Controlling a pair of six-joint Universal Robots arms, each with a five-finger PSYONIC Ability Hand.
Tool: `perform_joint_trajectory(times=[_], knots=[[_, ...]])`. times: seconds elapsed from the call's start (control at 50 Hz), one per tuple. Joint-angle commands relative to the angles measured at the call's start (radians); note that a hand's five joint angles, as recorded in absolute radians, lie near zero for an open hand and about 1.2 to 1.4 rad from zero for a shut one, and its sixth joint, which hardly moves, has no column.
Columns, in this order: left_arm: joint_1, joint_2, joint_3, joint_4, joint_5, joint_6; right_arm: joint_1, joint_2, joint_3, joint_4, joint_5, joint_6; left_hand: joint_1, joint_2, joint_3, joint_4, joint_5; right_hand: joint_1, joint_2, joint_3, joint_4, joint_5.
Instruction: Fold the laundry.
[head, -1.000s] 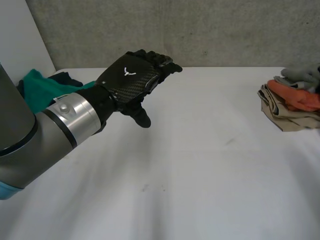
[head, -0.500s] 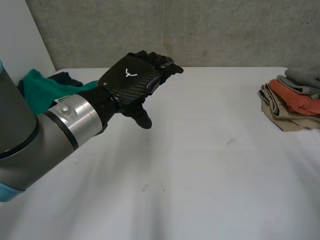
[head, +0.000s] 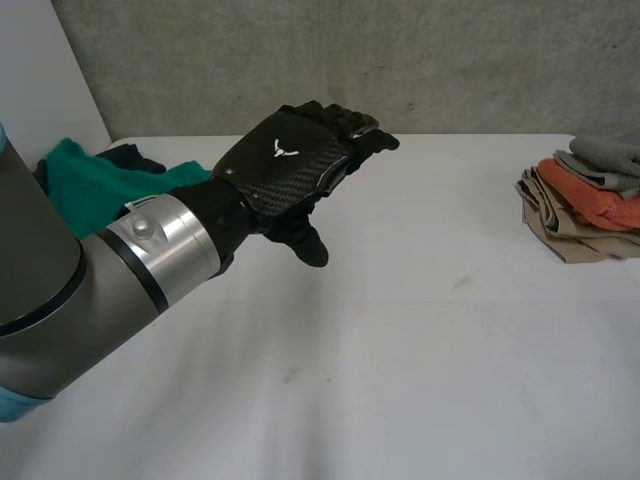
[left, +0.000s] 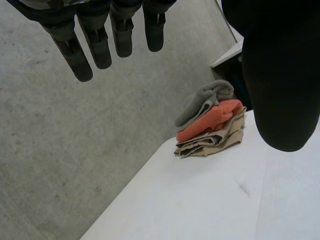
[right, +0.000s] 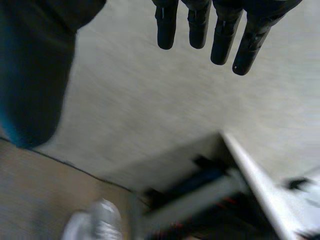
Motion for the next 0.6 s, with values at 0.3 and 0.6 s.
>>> perform_joint_trajectory(times=[0.3,0.6], knots=[[0.295,0.017,0.033,0.17,-0.107,-0.013,0.806,-0.331,0.499,-0.635,-0.122,0.432,0.005,-0.007,-0.015,-0.005,-0.015,-0.028,-0.045,-0.04,-0.061,-0.068],[0.625,-0.576,0.338,0.217,-0.068,0.214,1.052,-0.21,0.695,-0.477,-0.095,0.193,0.04,0.028,0.021,0.031,0.02,-0.028,-0.045,-0.04,-0.061,-0.068]])
